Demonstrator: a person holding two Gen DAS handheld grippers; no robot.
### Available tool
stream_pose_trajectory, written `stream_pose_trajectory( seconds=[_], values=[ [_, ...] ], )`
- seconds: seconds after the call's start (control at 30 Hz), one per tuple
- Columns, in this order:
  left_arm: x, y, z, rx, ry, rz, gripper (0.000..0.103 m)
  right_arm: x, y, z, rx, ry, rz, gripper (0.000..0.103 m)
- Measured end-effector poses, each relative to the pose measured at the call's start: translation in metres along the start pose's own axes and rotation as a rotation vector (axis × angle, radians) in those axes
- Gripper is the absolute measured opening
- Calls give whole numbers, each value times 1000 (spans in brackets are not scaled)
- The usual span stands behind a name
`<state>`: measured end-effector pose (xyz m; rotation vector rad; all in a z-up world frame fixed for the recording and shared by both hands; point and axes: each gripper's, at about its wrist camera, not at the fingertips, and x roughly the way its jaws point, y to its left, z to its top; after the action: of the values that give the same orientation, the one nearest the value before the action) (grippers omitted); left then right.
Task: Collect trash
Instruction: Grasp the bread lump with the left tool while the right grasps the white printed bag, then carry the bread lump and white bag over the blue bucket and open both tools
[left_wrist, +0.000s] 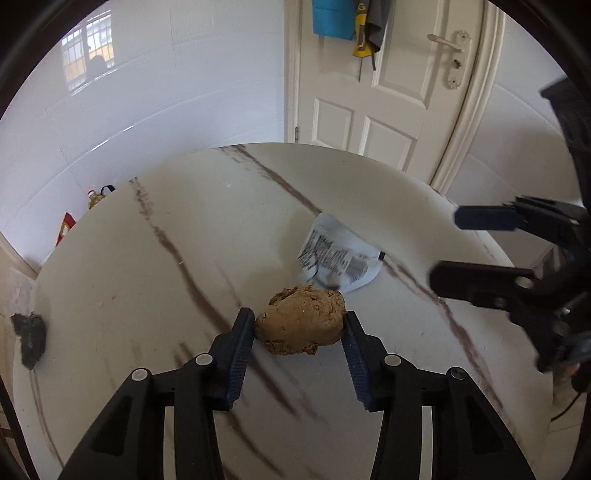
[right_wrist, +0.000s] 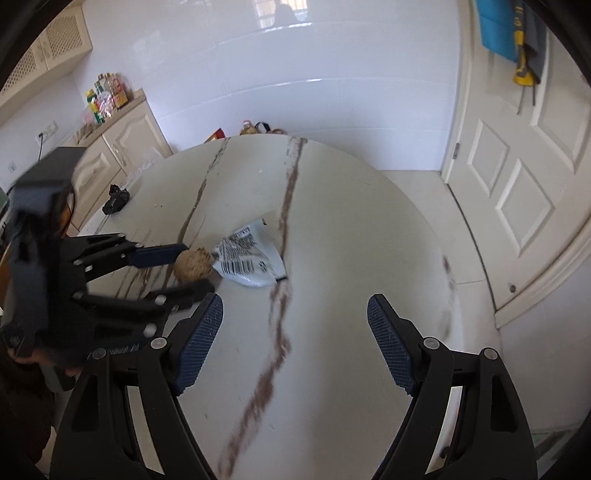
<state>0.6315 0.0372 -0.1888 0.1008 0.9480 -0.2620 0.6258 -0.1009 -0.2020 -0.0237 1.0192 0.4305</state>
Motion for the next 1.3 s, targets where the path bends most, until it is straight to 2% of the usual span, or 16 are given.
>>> stream_pose_trajectory(
  seconds=[0.27, 0.37, 0.43, 0.53, 0.57, 0.6, 0.63, 0.73, 0.87, 1.1, 1.3],
  values=[
    [-50, 31, -38, 2, -25, 122, 44, 46, 41, 23, -100, 64, 0, 80],
    [-60, 42, -48, -21, -27, 95, 44, 62, 51, 25, -134, 99, -14, 80],
    [-64, 47, -51, -30, -30, 103, 44, 67, 56, 25, -156, 97, -39, 79],
    [-68, 49, -54, -40, -36, 110, 44, 68, 57, 27, -152, 92, -68, 68],
    [-69, 47, -55, -39, -39, 107, 44, 68, 57, 27, -156, 86, -84, 62],
    [-71, 45, -56, -36, -40, 103, 44, 66, 55, 27, -146, 81, -79, 52],
    [-74, 40, -58, -36, -40, 101, 44, 65, 53, 28, -139, 78, -86, 49],
    [-84, 28, -63, -30, -45, 92, 44, 57, 42, 24, -102, 66, -54, 43],
    [-99, 13, -67, -24, -60, 83, 44, 34, 34, 12, -71, 21, -25, 24],
    [-127, -37, -77, 11, -95, 25, 44, -13, 16, -30, 0, -2, 46, 17],
    [-144, -97, -84, 70, -93, -18, 44, -67, -9, -74, 86, -66, 132, 15]
  ],
)
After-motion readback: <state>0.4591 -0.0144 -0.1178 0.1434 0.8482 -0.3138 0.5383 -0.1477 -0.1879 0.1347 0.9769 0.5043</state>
